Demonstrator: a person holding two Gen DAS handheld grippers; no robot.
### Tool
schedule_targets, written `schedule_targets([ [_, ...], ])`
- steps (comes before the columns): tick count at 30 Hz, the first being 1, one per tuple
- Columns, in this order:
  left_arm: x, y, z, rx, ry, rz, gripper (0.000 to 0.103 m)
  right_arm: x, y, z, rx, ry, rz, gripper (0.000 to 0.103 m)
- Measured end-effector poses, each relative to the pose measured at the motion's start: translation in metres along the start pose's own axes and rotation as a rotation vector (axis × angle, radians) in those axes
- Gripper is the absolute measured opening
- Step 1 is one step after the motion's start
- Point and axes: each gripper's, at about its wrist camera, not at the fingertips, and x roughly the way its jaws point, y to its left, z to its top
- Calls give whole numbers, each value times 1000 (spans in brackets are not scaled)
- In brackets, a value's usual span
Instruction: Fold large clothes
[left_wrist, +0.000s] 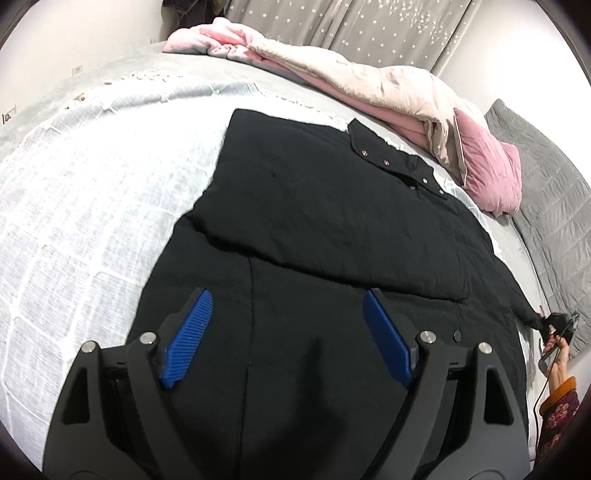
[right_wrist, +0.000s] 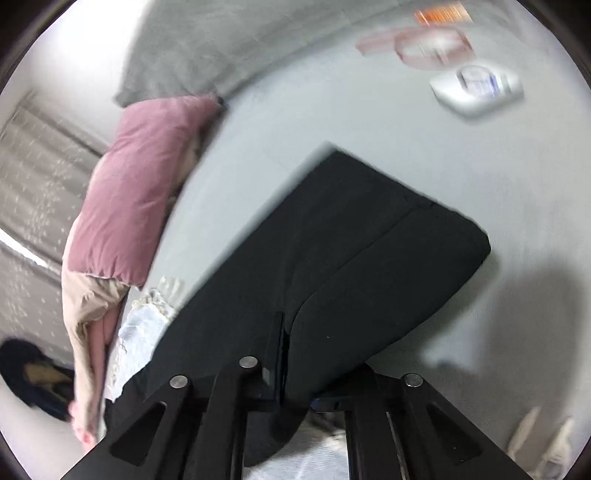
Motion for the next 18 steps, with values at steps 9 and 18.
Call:
schedule_targets([
  [9, -14, -1, 6, -16, -21, -48, 84, -102, 162, -29, -381, -187, 195, 7],
  [18, -21, 2, 9, -25, -26, -63, 84, -155, 323, -181, -839, -138, 395, 8],
])
